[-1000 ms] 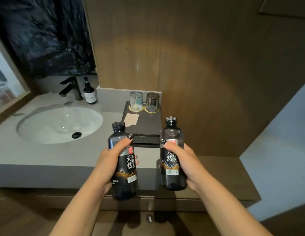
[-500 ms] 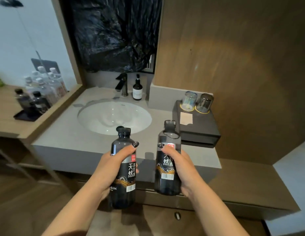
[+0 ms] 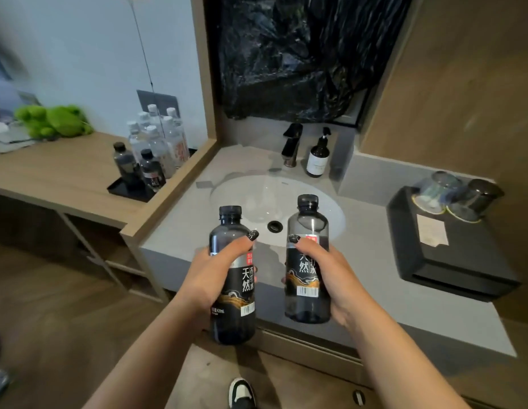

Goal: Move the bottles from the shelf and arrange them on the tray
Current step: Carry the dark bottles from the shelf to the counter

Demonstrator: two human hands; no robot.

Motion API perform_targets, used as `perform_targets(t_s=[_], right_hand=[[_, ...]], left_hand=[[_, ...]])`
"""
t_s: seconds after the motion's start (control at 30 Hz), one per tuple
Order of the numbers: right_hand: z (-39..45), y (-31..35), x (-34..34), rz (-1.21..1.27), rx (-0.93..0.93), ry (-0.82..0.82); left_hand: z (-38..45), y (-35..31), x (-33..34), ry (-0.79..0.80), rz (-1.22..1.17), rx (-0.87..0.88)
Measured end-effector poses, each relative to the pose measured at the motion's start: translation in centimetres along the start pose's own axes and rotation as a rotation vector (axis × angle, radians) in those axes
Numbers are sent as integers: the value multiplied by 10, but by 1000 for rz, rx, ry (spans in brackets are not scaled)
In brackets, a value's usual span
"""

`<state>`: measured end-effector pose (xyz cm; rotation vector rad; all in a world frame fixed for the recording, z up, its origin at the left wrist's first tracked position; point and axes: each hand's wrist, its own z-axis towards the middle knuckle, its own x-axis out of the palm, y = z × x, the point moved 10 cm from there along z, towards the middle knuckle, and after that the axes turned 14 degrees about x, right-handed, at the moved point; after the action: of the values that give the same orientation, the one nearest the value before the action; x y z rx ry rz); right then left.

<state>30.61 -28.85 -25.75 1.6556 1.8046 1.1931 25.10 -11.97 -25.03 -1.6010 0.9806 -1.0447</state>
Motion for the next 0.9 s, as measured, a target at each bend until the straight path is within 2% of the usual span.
perform_targets(t_s=[0.3, 0.47, 0.63, 0.9], right_hand=[[119, 46, 68, -71, 55, 44], [168, 61, 128, -147, 78, 94], [210, 55, 199, -163, 123, 156], [270, 31, 319, -77, 168, 118]], left_hand=[[118, -21, -58, -13, 115, 15], [157, -30, -108, -65, 40, -17], [195, -50, -173, -101, -15, 21], [250, -77, -290, -32, -36, -1]])
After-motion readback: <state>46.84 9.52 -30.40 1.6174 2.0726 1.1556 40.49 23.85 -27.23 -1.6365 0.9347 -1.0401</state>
